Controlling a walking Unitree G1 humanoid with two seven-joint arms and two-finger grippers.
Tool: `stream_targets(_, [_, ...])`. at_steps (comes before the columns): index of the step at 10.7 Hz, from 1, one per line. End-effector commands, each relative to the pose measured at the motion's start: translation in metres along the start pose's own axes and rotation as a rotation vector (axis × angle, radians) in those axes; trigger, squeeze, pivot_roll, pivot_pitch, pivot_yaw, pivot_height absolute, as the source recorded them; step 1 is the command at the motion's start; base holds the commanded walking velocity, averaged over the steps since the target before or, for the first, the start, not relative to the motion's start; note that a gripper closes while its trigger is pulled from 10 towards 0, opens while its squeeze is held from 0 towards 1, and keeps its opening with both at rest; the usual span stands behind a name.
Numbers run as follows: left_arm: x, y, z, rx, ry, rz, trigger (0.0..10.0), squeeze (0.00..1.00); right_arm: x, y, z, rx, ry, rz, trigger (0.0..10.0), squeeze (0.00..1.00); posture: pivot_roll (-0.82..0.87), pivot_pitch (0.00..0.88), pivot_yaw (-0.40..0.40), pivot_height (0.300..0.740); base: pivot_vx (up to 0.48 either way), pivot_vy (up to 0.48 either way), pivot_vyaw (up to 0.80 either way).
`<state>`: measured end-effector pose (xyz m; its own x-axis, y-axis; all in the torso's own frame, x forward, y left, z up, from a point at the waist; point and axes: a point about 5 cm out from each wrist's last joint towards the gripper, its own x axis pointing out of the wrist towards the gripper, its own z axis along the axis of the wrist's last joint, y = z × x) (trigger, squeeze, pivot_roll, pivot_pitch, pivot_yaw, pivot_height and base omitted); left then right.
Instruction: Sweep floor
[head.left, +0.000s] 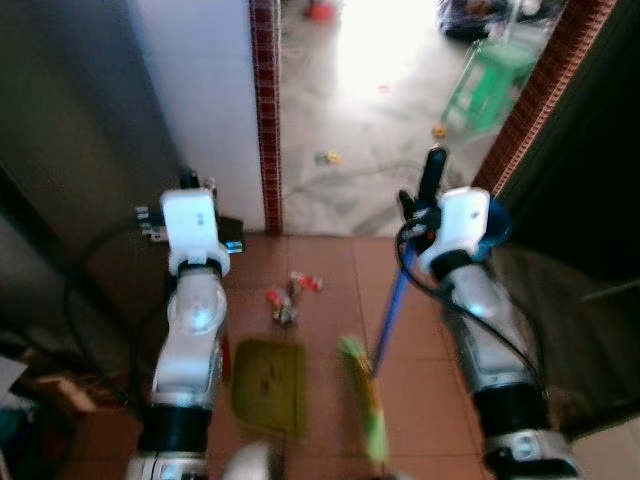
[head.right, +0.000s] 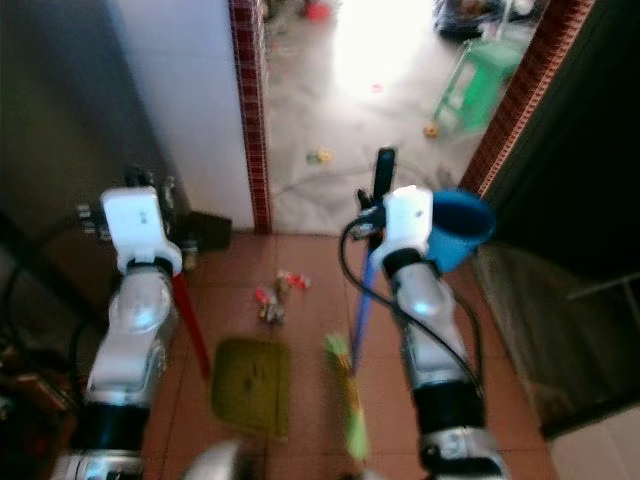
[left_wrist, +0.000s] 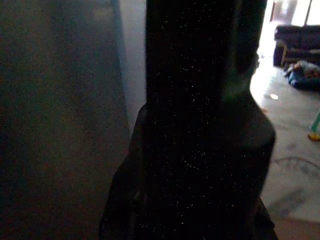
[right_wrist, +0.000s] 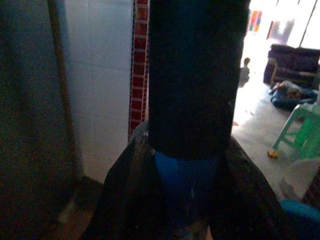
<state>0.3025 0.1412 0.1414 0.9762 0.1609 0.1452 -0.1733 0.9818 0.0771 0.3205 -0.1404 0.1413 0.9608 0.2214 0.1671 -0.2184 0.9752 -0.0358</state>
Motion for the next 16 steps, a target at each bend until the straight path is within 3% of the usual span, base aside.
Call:
stream_targets(1, [0.002, 0.003, 0.013, 0.012, -0.068, 0.011, 10.0, 0.00, 0.005, 0.001, 0.012, -0.016, -0.060, 0.010, 10.0, 0.00, 0.02, 0.008, -0.031, 0.740, 0.000, 0.000, 0.80])
stream_targets(5, [0.001, -0.006, 0.014, -0.020, -0.077, -0.013, 10.0, 0.00, 0.003, 0.001, 0.014, 0.000, -0.072, -0.019, 10.0, 0.00, 0.02, 0.006, -0.024, 0.740, 0.000, 0.000, 0.14])
stream_targets(8, [-0.001, 0.007, -0.001, -0.023, -0.031, 0.040, 10.0, 0.00, 0.009, 0.003, 0.023, -0.027, -0.117, -0.014, 10.0, 0.00, 0.04, 0.020, -0.021, 0.740, 0.000, 0.000, 0.00])
stream_targets(11, [0.003, 0.012, 0.002, -0.042, -0.050, 0.057, 10.0, 0.00, 0.011, 0.003, 0.027, -0.054, -0.133, 0.001, 10.0, 0.00, 0.03, 0.024, -0.026, 0.740, 0.449, 0.000, 0.46])
stream_targets(16, [0.006, 0.010, 0.004, -0.050, -0.062, 0.063, 10.0, 0.00, 0.012, 0.001, 0.031, -0.068, -0.148, 0.008, 10.0, 0.00, 0.02, 0.024, -0.030, 0.740, 0.469, 0.000, 0.00])
